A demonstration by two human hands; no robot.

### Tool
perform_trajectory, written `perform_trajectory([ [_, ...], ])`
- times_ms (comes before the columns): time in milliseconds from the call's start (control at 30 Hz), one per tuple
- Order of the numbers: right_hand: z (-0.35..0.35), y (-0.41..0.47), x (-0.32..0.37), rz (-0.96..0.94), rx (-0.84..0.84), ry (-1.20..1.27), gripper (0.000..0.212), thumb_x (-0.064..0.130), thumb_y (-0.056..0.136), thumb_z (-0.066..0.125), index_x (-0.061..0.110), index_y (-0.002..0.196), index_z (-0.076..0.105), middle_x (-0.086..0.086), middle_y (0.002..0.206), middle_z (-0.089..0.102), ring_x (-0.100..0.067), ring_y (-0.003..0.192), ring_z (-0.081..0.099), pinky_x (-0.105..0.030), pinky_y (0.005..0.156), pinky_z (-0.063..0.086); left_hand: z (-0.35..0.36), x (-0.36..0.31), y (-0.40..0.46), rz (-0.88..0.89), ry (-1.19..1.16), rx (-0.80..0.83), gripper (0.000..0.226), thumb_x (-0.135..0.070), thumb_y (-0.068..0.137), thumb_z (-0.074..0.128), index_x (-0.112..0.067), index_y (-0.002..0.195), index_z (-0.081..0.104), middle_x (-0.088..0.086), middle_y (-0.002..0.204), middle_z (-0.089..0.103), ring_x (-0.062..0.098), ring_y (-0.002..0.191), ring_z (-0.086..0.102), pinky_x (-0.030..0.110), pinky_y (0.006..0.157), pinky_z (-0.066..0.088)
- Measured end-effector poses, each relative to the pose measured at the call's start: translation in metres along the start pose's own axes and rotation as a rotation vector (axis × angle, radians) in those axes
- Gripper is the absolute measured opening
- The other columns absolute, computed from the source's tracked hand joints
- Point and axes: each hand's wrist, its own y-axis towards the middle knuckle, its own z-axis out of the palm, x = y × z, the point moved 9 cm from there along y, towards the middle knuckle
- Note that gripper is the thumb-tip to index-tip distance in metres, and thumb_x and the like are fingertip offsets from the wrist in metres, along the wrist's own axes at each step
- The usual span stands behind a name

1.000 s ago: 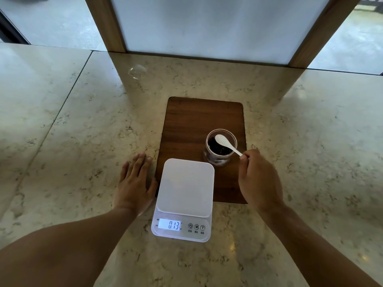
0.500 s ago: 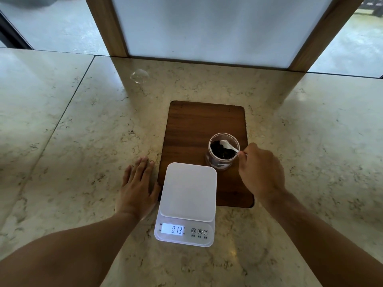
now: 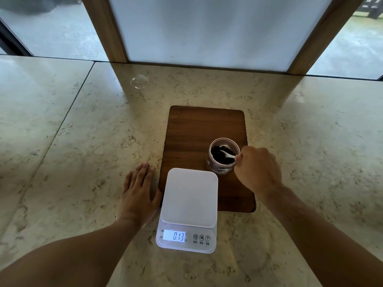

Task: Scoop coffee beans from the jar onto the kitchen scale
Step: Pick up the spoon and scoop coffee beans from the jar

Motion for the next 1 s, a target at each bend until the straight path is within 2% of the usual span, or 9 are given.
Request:
perform_trajectory([
  [100, 0.003, 0.004, -0.005, 0.046, 0.037, 0.070, 0.023, 0.030, 0.092, 0.058, 0.013, 0.078, 0.065, -0.005, 0.067, 0.062, -0.021, 0.058, 0.058, -0.028, 0.051, 0.045, 0.000, 0.000, 0.000, 0.001, 0.002, -0.001, 0.068, -0.050, 0.093, 0.027, -0.016, 0.153, 0.026, 0.006, 0.163, 0.021, 0.015, 0.152, 0.001, 0.043, 0.123, 0.005],
  [233, 0.008, 0.007, -0.013, 0.123, 0.083, 0.178, 0.027, 0.029, 0.091, 0.058, 0.010, 0.075, 0.068, -0.008, 0.066, 0.064, -0.023, 0.057, 0.062, -0.035, 0.057, 0.057, 0.002, 0.001, 0.001, 0.002, 0.010, 0.003, 0.069, -0.051, 0.093, 0.027, -0.017, 0.153, 0.025, 0.005, 0.163, 0.020, 0.015, 0.152, 0.000, 0.043, 0.123, 0.004],
  [467, 0.023, 0.009, -0.026, 0.272, 0.121, 0.346, 0.032, 0.021, 0.087, 0.059, 0.003, 0.062, 0.065, -0.012, 0.054, 0.062, -0.025, 0.049, 0.058, -0.028, 0.049, 0.045, 0.001, 0.000, 0.001, 0.002, 0.011, 0.007, 0.069, -0.050, 0.093, 0.028, -0.016, 0.153, 0.027, 0.006, 0.163, 0.021, 0.016, 0.152, 0.001, 0.043, 0.123, 0.005],
  [633, 0.033, 0.011, -0.031, 0.327, 0.166, 0.432, 0.036, 0.023, 0.088, 0.060, -0.001, 0.063, 0.067, -0.013, 0.054, 0.063, -0.022, 0.045, 0.053, -0.025, 0.045, 0.039, 0.000, -0.001, 0.001, 0.002, 0.010, 0.005, 0.068, -0.049, 0.093, 0.029, -0.015, 0.152, 0.027, 0.006, 0.163, 0.020, 0.015, 0.152, 0.001, 0.042, 0.123, 0.003],
  [733, 0.036, 0.010, -0.036, 0.365, 0.164, 0.490, 0.034, 0.024, 0.085, 0.062, -0.003, 0.065, 0.068, -0.006, 0.046, 0.053, -0.020, 0.040, 0.044, -0.024, 0.042, 0.033, 0.000, -0.001, 0.001, 0.000, 0.007, 0.005, 0.069, -0.049, 0.093, 0.028, -0.015, 0.152, 0.028, 0.007, 0.163, 0.020, 0.016, 0.152, 0.001, 0.042, 0.123, 0.004],
  [1000, 0.041, 0.006, -0.044, 0.406, 0.198, 0.582, 0.035, 0.026, 0.088, 0.061, -0.004, 0.073, 0.070, -0.012, 0.056, 0.059, -0.023, 0.047, 0.049, -0.031, 0.047, 0.041, -0.001, -0.001, 0.000, -0.008, 0.000, 0.019, 0.069, -0.048, 0.093, 0.028, -0.016, 0.153, 0.026, 0.006, 0.163, 0.019, 0.016, 0.152, 0.001, 0.044, 0.123, 0.004],
])
